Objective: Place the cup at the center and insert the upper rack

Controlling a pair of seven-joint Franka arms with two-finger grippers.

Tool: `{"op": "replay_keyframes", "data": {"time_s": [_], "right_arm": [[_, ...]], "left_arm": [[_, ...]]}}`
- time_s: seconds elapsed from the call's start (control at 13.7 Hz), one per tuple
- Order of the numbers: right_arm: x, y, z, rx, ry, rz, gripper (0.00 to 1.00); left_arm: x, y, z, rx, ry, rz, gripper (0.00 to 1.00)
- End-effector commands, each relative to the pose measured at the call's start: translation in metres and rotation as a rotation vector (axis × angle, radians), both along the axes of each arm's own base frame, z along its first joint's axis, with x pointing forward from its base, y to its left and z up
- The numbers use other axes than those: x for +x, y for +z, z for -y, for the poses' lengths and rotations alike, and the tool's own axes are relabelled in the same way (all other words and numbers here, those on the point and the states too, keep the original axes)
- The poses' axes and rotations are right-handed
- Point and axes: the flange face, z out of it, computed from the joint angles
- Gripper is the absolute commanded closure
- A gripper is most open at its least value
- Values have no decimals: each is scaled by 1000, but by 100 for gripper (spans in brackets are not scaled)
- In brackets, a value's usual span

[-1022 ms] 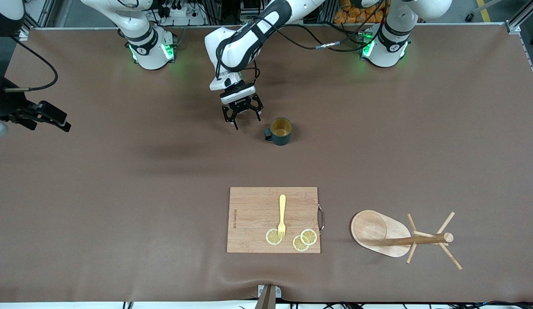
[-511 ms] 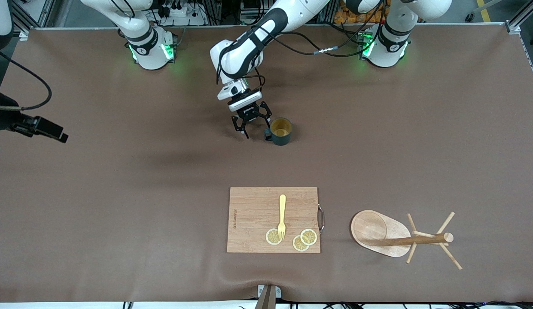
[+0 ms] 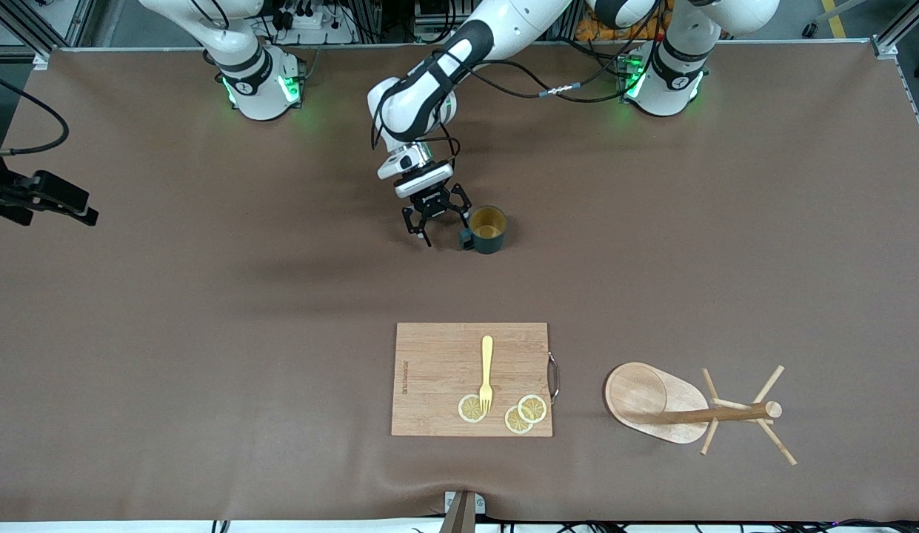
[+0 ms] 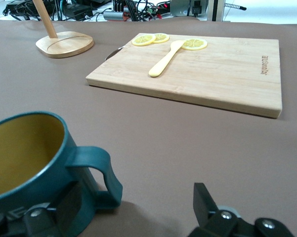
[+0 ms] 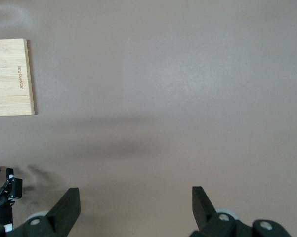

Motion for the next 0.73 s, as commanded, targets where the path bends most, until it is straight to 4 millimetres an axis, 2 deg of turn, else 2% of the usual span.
{"op": "replay_keyframes", "data": {"time_s": [0.0, 0.15, 0.22, 0.36, 0.51, 0.66], "right_arm": [[-13, 17, 3, 19, 10, 50, 0], [-36, 9, -2, 15, 9, 100, 0], [-41, 7, -6, 11, 16, 110, 0], [-38, 21, -11, 1, 24, 117, 0], [-41, 31, -4, -1, 6, 116, 0], [-41, 34, -3, -4, 4, 118, 0]], "left_arm": [[6, -4, 2, 4, -2, 44, 0], [9, -2, 3, 11, -31, 75, 0], [9, -5, 3, 14, -34, 73, 0], [15, -2, 4, 6, -30, 83, 0], [16, -3, 4, 7, -30, 84, 0], [18, -13, 1, 22, -37, 87, 0]]}}
